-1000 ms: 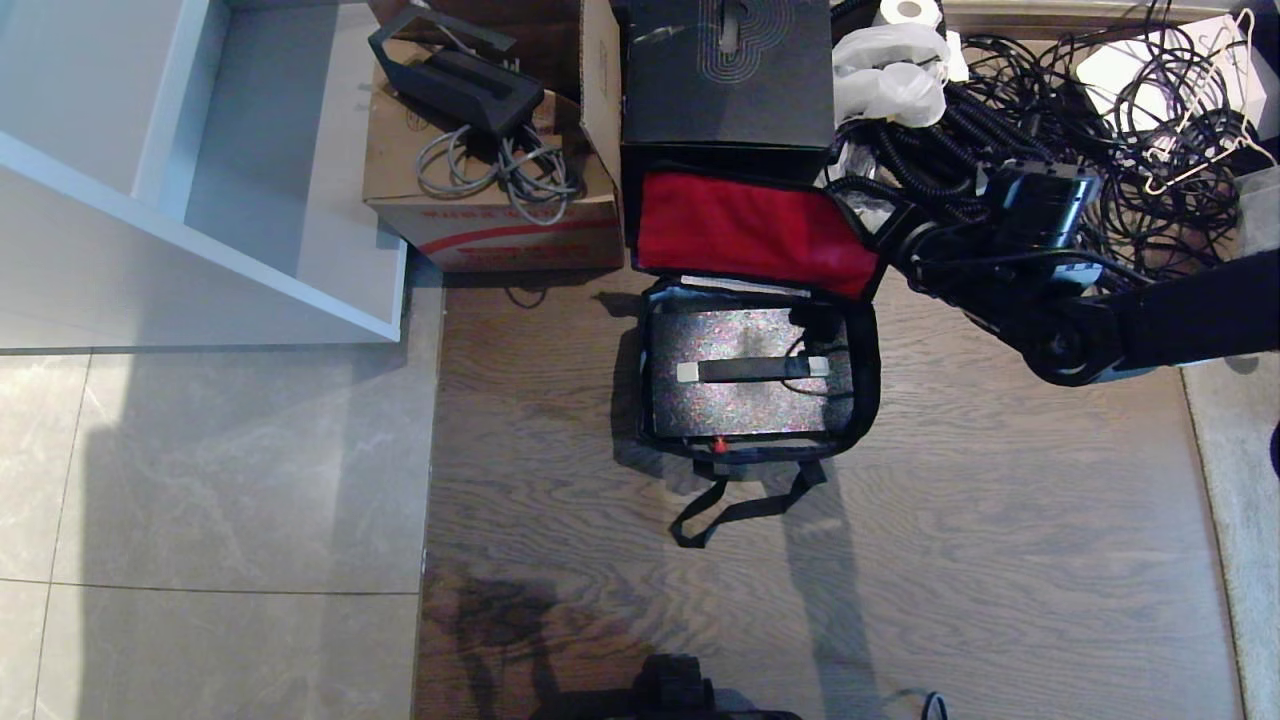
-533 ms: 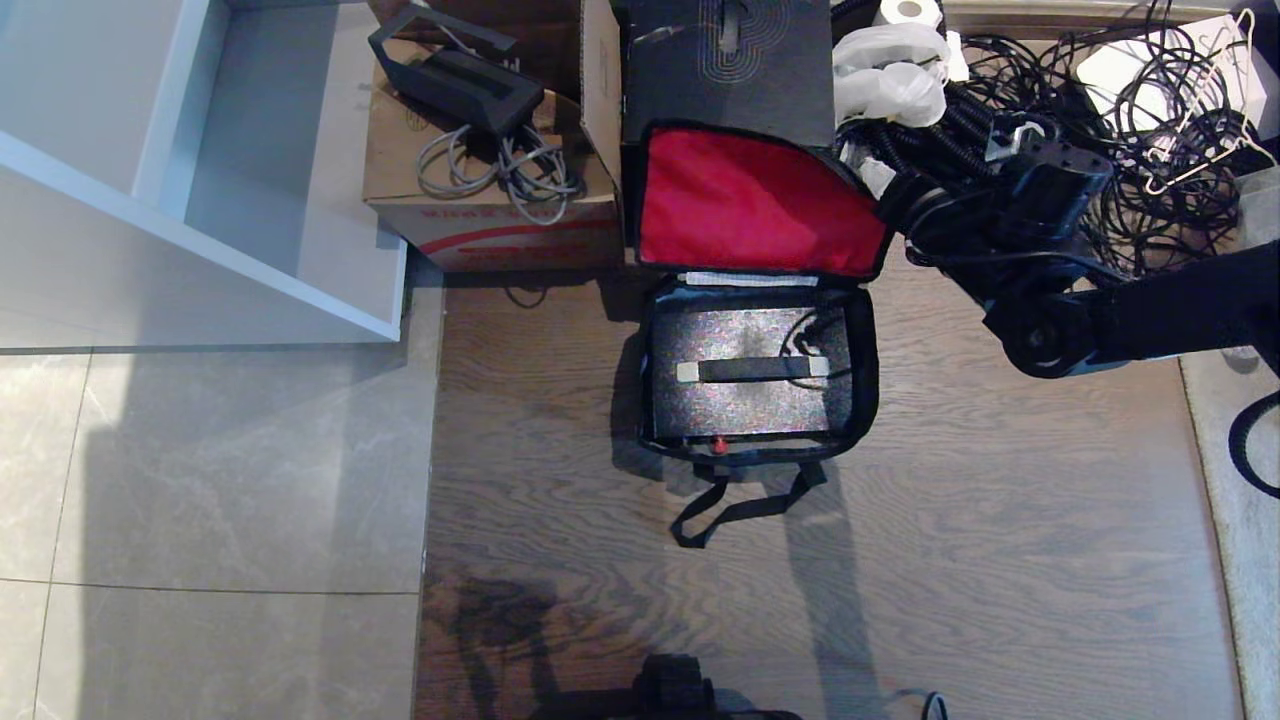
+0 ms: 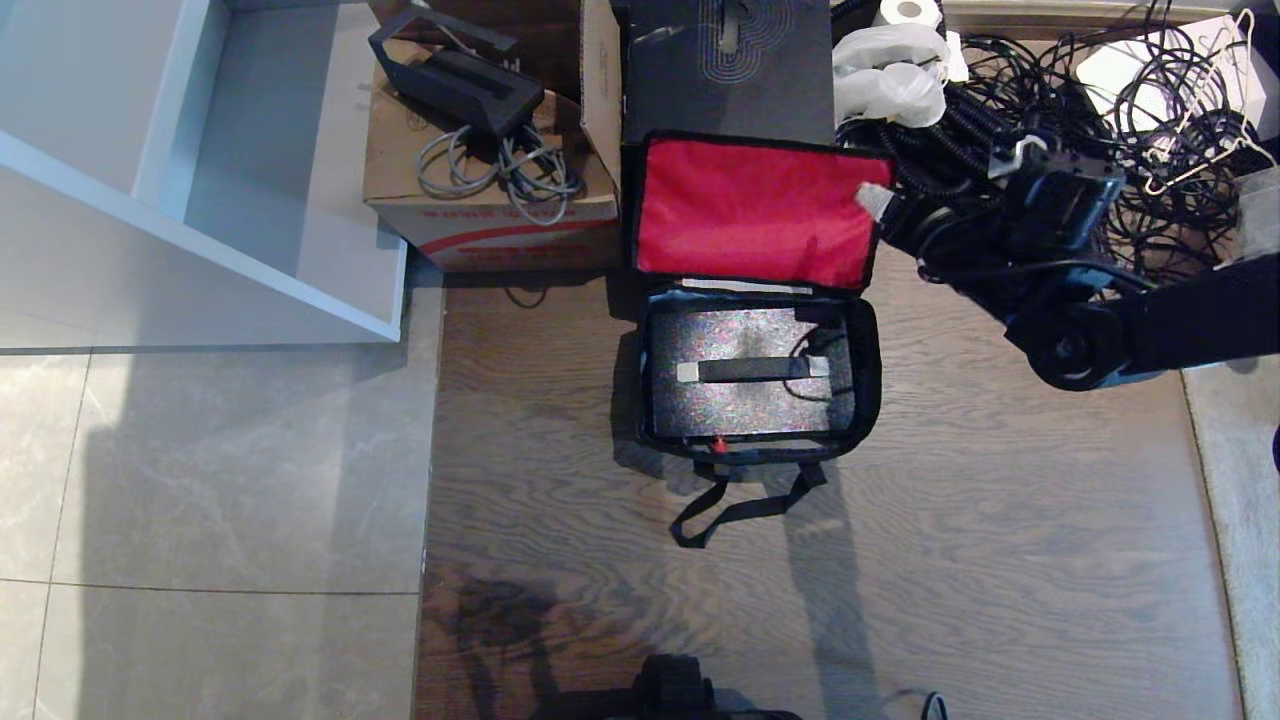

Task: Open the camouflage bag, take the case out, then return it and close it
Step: Grip the handle

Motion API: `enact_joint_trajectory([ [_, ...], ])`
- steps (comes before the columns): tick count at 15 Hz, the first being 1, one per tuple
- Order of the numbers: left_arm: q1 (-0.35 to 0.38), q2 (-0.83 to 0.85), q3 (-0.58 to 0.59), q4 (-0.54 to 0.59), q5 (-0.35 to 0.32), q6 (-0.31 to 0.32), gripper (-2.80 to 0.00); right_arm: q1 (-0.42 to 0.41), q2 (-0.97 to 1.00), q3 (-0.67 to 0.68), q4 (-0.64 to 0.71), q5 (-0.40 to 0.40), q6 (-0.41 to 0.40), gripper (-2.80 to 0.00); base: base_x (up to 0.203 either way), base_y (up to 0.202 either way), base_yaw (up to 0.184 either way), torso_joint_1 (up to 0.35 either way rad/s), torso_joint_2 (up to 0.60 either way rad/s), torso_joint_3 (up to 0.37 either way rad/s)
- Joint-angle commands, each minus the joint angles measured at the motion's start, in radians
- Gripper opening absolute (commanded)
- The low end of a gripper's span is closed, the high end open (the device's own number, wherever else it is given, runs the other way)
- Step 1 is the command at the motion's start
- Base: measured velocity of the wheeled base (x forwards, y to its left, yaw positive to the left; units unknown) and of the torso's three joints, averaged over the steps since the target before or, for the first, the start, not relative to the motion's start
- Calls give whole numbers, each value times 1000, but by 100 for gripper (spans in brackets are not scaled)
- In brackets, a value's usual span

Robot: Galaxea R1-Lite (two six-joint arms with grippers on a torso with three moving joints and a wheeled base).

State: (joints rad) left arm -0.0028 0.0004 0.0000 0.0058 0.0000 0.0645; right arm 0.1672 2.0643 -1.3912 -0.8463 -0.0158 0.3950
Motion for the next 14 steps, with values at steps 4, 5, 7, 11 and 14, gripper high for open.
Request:
enact_joint_trajectory([
  [4,0,0,0,0,0,0,-280,1,-11,249,21,29,-42,-280,0,0,0,0,0,0],
  [5,0,0,0,0,0,0,-280,-6,-16,274,36,29,-53,-280,0,0,0,0,0,0],
  [7,0,0,0,0,0,1,-280,-11,-21,327,85,30,-73,-280,0,0,0,0,0,0],
  [11,0,0,0,0,0,0,-280,-6,-36,427,199,24,-111,-280,0,0,0,0,0,0],
  [14,0,0,0,0,0,1,-280,8,-44,461,207,22,-116,-280,0,0,0,0,0,0],
])
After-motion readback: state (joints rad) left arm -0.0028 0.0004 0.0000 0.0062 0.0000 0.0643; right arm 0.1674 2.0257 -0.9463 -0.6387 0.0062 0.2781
